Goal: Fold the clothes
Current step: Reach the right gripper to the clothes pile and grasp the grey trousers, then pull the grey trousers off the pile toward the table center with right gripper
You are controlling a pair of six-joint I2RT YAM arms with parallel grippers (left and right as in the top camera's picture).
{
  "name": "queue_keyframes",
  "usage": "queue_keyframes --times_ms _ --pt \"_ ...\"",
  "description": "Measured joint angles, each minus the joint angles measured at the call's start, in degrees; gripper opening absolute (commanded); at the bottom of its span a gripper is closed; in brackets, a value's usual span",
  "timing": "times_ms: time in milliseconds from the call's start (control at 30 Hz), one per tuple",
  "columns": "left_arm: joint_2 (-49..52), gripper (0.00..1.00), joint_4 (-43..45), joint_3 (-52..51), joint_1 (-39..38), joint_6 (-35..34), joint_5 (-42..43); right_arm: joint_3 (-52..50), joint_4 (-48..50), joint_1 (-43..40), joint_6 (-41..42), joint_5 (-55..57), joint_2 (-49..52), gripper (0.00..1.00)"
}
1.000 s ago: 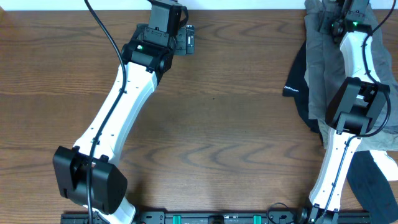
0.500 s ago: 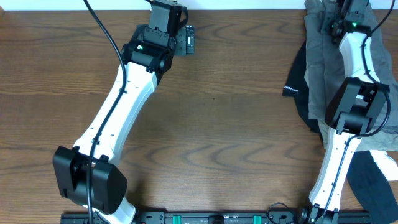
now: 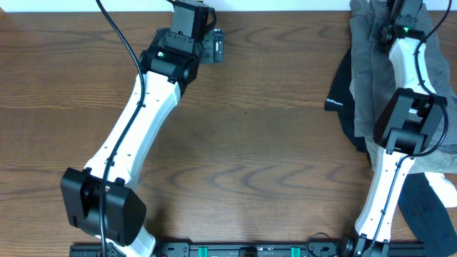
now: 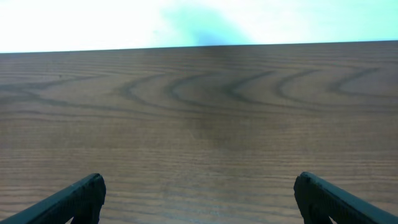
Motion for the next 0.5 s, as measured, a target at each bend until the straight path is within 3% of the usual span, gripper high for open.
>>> queue_keyframes --times_ms 267,500 --pt "0.0 0.98 0.09 0.0 0.0 -1.68 -0.02 -0.7 -5.86 0.0 -0.04 -0.7 -5.01 0.01" --pt "-0.15 0.99 0.26 0.0 0.5 -1.73 0.0 -0.81 -13.16 0.04 -0.96 -6.75 -17.99 0.01"
